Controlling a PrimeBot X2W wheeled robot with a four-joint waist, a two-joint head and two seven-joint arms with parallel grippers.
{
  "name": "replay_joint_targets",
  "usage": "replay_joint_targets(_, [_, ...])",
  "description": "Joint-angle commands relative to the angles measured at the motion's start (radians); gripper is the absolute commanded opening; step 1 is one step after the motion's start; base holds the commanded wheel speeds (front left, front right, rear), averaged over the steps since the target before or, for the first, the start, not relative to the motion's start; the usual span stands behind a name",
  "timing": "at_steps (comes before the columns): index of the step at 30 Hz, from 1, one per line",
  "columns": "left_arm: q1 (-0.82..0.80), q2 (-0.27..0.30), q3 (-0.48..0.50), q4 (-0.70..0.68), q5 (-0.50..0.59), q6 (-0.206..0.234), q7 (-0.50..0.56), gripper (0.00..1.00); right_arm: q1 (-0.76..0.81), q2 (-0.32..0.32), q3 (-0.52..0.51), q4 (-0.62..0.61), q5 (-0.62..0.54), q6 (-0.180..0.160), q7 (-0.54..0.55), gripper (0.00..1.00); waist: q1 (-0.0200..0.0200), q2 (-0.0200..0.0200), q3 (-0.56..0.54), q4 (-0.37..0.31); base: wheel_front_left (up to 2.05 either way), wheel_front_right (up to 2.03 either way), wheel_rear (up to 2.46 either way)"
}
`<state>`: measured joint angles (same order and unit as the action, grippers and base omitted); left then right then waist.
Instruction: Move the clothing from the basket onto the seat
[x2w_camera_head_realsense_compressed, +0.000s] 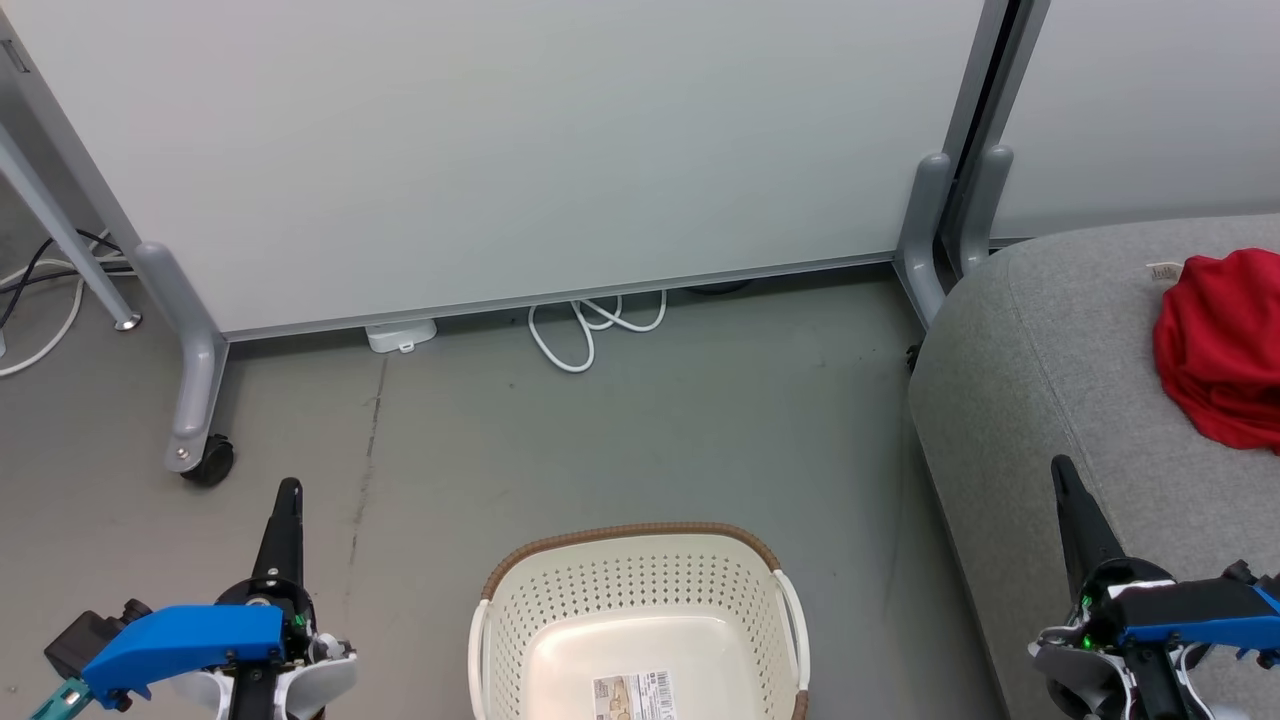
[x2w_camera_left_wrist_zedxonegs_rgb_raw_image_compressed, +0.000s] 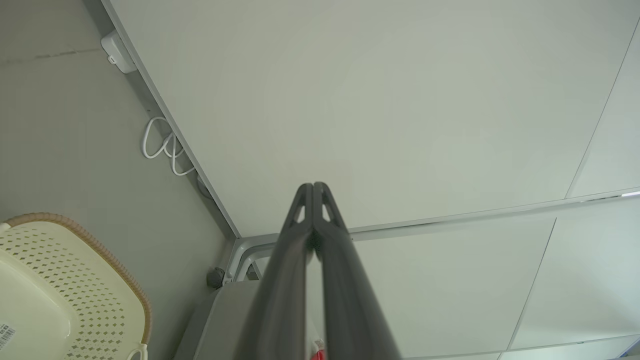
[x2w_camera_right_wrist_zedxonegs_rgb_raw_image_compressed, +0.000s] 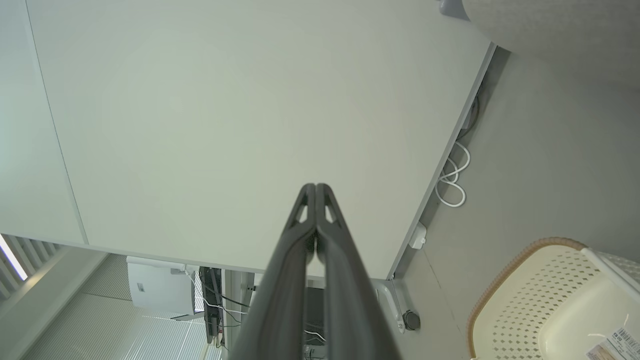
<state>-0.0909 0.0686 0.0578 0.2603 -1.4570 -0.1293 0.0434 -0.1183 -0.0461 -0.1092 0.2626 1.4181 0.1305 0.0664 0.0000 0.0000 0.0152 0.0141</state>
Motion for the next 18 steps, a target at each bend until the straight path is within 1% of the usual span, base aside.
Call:
replay_joint_targets(1, [-0.021,0.004,0.010,-0.008,-0.023,-0.002,0.008,0.00,0.011,-0.006,-0.003,-0.010,0.026,0.000,0.008,0.00,0.0000,0.0000,-0.001,-0.001,0.00,0.00,0.00])
replay_joint_targets(18, [-0.020,0.001,0.026,-0.016,-0.132,-0.002,0.041,0.00,0.014,-0.007,-0.005,-0.017,0.148,0.000,0.038,0.00,0.0000,0.0000,-0.008,-0.010,0.00,0.00,0.00])
